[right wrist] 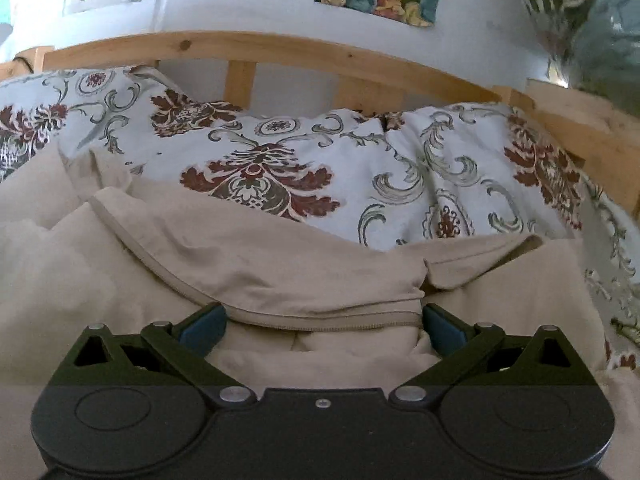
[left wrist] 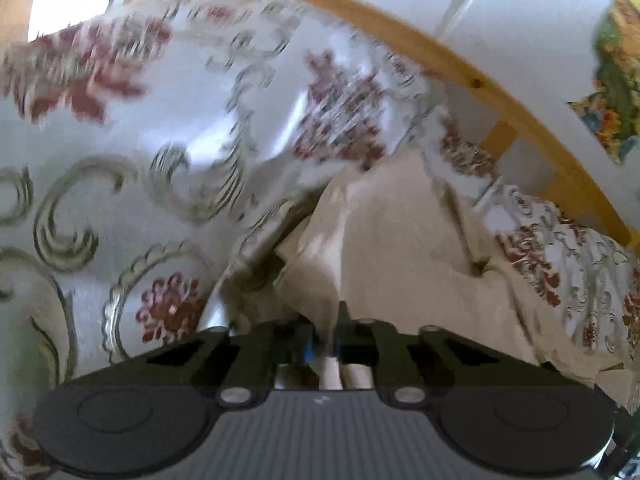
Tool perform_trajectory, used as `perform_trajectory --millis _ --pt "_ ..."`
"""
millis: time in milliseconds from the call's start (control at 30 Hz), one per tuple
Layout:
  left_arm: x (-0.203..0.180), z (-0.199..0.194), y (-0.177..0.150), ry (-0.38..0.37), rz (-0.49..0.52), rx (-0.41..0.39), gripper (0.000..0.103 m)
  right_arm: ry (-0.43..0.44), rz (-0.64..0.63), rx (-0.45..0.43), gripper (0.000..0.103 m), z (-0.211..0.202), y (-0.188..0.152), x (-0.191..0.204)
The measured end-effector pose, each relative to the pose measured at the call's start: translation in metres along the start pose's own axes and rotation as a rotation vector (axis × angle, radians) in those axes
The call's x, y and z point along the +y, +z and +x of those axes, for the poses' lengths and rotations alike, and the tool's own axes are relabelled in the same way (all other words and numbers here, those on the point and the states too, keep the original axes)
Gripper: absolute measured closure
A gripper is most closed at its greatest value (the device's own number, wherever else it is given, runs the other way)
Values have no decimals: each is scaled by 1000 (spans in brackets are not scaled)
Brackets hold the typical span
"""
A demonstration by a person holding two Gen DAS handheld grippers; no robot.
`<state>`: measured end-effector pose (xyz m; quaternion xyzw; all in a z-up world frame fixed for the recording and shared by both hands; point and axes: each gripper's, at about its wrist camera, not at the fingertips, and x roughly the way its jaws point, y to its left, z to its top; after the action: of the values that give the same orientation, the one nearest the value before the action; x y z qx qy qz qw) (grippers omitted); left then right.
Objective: Fold large clothes
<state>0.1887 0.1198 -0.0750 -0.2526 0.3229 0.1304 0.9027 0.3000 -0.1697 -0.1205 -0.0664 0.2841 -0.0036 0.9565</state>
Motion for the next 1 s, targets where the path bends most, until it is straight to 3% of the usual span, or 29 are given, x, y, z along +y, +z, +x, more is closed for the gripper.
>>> perform_trajectory --millis 133,233,333,400,500,533,600,700,867,933,1000 --pt "-54 -40 -2 -122 275 -170 101 27 42 -39 1 -10 -1 -7" --pt "-100 -64 -5 -243 463 -230 101 131 174 -139 1 -34 3 -35" --pt "-151 -73 -9 -319 634 -219 101 225 304 -190 2 -59 17 -75" --pt "-182 -73 -15 -369 702 -173 102 237 403 -152 3 -72 29 -107" --pt "-215 -72 -34 -404 812 -116 102 288 657 -67 6 -93 30 -165" --pt "-223 -71 -44 -416 854 -101 102 312 747 -43 11 -101 26 -183" --pt "-230 -72 -64 -436 910 -92 102 372 926 -39 15 -122 8 -212" --pt "-237 -70 -89 -443 961 -73 102 561 1146 -11 15 -140 -26 -233" --pt "-234 -72 -106 -461 1003 -53 102 876 1282 102 14 -113 -49 -210" --pt "-225 -77 -109 -498 1016 -59 102 934 1289 132 14 -99 -49 -193" --pt "-215 -83 -116 -544 1057 -70 103 928 1261 137 16 -88 -47 -183"
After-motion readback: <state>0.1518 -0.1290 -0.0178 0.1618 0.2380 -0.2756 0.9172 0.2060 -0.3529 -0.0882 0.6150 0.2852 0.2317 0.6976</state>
